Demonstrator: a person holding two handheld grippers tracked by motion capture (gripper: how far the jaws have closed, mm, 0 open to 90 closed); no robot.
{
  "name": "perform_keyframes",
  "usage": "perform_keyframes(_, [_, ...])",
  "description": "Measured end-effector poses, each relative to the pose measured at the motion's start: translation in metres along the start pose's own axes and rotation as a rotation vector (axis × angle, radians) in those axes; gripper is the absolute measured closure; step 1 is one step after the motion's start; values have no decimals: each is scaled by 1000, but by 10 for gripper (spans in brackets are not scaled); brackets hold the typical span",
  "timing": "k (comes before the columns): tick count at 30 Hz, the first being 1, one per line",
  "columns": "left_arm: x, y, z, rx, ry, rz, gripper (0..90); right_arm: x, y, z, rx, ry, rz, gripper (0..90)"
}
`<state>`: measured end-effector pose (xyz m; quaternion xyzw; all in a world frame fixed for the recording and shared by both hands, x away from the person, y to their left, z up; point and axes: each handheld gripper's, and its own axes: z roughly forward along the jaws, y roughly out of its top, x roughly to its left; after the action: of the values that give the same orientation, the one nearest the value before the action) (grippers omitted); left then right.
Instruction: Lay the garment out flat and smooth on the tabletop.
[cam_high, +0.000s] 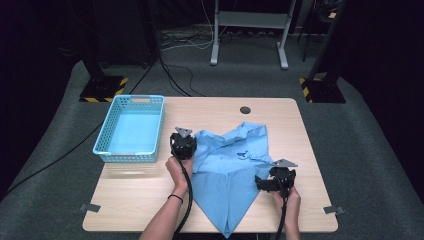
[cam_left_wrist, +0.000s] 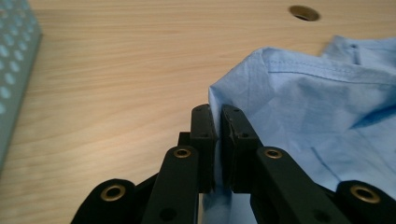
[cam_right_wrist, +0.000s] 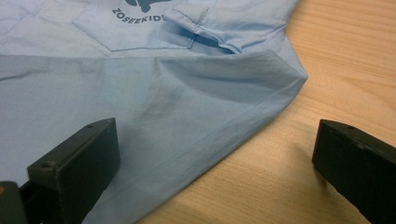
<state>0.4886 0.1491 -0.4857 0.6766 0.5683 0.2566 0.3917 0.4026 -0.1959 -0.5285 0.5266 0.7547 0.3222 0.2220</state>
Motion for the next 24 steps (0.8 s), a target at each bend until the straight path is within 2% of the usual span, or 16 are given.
perform_keyframes(2, [12,0,5,10,34,-31,826,0,0,0,0,1,0,1])
perform_keyframes(5, [24,-3,12,33,74,-54,818,0,0,0,0,1,0,1])
perform_keyframes(9, [35,-10,17,64,105,-52,776,1,0,0,-1,0,0,1])
perform_keyframes(11, [39,-12,17,68,96,-61,737,1,0,0,-1,0,0,1])
perform_keyframes(12, [41,-12,17,77,86,-66,681,1,0,0,-1,-1,1,1])
perform_keyframes(13, [42,-12,17,90,77,-67,582,1,0,0,-1,0,1,1])
perform_keyframes(15, [44,-13,16,118,7,-70,438,1,0,0,-1,0,0,1])
perform_keyframes(17, [41,-14,12,117,-3,-31,321,1,0,0,-1,0,1,1])
perform_keyframes(19, [37,-15,7,116,-30,11,259,1,0,0,-1,0,1,1])
perform_keyframes(21, [35,-16,2,128,-69,32,201,1,0,0,0,1,1,1])
perform_keyframes(23, [30,-17,-6,120,-70,95,180,1,0,0,0,2,-1,1])
perform_keyframes(24, [28,-18,-10,114,-72,112,169,1,0,0,0,3,-2,0])
